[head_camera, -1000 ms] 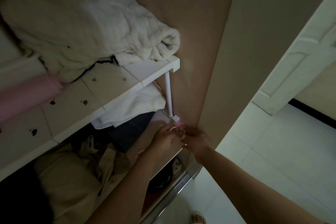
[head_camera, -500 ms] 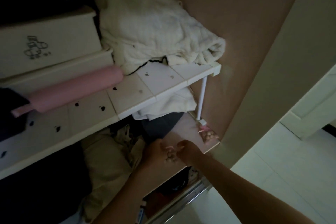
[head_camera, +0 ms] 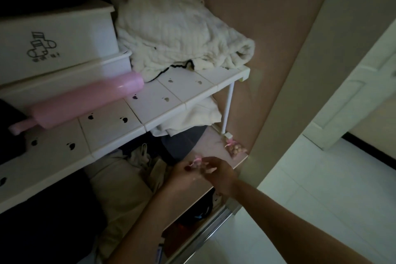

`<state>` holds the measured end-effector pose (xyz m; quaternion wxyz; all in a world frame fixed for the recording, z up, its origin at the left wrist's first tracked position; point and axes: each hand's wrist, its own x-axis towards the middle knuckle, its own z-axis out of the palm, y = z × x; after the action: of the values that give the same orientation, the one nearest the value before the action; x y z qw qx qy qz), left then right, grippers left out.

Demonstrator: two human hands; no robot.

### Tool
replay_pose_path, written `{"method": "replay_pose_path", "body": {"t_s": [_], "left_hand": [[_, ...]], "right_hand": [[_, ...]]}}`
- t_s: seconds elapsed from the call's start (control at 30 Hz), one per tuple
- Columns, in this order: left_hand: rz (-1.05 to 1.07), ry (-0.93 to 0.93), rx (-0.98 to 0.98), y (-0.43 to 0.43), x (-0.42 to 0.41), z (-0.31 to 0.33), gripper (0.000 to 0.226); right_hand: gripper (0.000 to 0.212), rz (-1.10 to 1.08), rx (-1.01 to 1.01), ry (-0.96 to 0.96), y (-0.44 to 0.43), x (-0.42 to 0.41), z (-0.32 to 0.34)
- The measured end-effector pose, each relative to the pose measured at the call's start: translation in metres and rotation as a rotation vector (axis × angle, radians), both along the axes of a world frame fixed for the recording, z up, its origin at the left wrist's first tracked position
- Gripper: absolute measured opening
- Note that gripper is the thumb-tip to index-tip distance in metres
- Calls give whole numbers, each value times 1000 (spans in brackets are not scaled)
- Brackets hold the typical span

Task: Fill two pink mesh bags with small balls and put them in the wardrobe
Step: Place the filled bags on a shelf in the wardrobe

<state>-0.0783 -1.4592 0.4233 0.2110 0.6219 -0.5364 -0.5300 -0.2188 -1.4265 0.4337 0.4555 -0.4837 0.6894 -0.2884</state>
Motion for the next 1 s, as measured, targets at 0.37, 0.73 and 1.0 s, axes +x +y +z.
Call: {"method": "replay_pose_path", "body": {"t_s": [0.37,0.73,1.0], "left_hand": [[55,190,-325,21,-61,148,28],[99,263,-813,62,-132,318,27],[121,193,-1141,64,-142,423,25]], "right_hand": [[53,141,-645,232,24,-75,116],[48,170,-1025,260,48,-154,300],[42,133,-1250,339,28,-157,413]]}}
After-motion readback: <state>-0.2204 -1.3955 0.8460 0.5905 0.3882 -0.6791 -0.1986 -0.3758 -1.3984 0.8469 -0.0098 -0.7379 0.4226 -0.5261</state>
